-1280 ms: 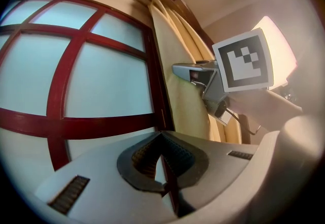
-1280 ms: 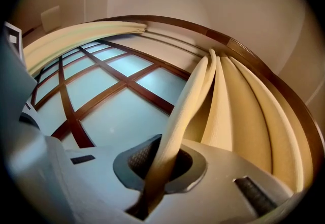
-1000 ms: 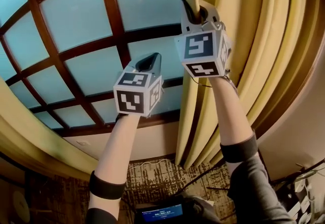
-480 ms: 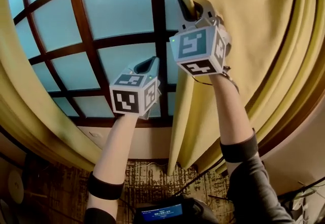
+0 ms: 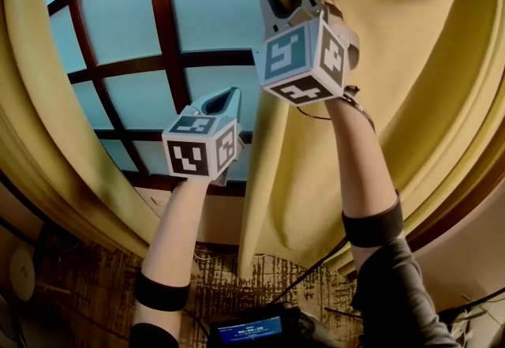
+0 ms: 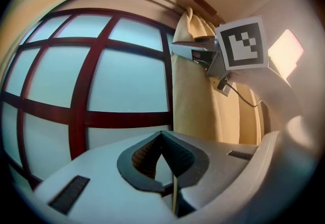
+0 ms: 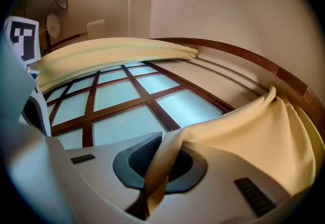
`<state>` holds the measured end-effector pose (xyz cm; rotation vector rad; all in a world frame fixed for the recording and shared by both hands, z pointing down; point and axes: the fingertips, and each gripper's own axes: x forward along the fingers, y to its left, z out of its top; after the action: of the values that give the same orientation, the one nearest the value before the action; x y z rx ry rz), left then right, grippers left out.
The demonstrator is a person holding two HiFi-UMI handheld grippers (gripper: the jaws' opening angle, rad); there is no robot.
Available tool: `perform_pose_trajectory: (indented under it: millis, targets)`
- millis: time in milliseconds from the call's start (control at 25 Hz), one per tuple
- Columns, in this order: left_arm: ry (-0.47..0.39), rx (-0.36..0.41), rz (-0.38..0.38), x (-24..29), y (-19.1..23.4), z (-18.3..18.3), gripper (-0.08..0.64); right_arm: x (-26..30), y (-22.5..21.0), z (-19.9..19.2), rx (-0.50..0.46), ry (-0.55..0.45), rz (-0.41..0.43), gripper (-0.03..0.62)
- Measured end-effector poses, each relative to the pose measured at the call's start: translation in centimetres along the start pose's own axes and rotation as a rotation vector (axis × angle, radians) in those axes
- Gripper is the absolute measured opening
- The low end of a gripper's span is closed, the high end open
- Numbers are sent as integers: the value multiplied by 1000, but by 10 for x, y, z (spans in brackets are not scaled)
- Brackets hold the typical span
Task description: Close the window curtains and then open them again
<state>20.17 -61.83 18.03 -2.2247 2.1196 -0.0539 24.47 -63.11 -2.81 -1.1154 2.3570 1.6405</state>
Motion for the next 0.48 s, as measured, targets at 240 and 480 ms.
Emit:
perform_pose_trajectory:
  millis: [240,480]
  targets:
    - [4,-36,71,-28,44,-10,-11,29,84,52,-36,-96,147,28]
    - [16,-61,157,-74,106,-29,-11,53,110,105,-34,-141,143,26]
